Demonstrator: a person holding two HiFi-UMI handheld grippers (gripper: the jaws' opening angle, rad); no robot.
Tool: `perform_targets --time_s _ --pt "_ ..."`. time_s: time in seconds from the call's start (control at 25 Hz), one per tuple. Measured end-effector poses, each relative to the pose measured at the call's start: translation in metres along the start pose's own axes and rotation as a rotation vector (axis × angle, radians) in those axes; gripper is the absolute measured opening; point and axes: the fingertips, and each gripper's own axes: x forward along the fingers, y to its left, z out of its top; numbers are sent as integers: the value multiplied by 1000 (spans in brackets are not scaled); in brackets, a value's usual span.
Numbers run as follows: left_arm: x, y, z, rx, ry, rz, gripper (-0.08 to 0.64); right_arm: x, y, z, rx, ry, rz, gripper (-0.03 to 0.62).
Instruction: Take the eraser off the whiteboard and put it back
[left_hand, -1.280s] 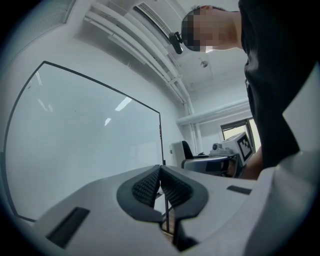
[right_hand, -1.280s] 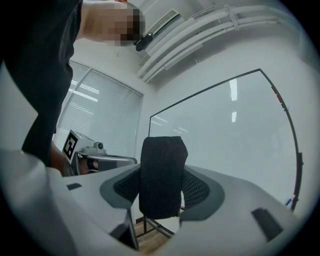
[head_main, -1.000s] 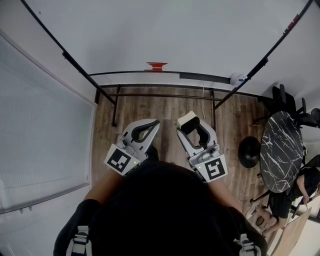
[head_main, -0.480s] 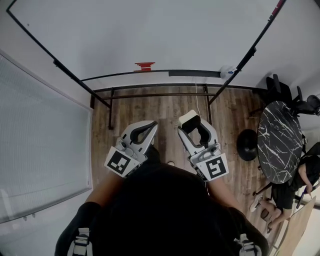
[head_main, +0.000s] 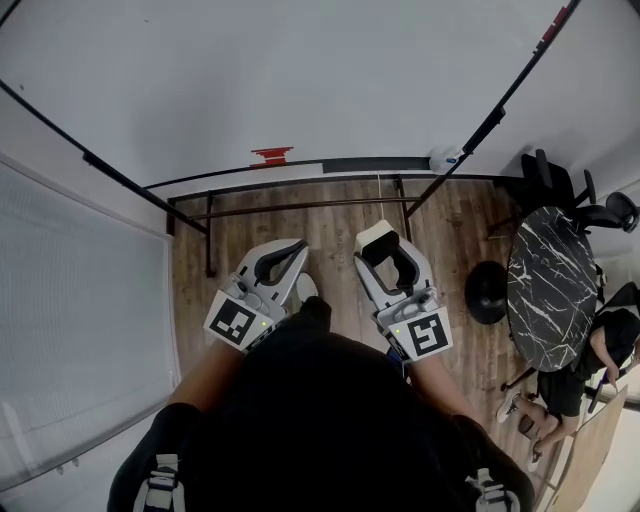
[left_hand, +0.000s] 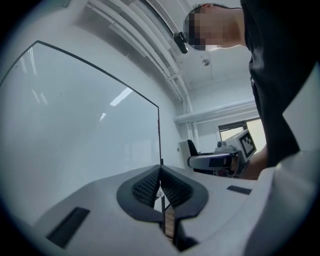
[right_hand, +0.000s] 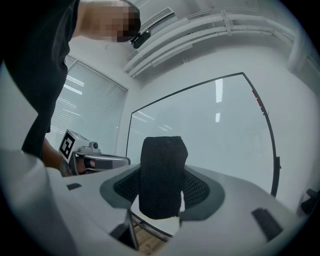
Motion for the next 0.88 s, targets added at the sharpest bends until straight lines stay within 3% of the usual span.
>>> perform_targets --time_s 0.28,0.6,0.88 --pt "41 77 -5 -18 6 28 5 76 -49 -24 43 41 -28 227" --pt "95 149 -26 -24 20 -20 3 161 -119 -70 229 82 -155 229" --pt "123 182 -40 -38 29 -66 5 208 -153 -129 551 97 -211 229"
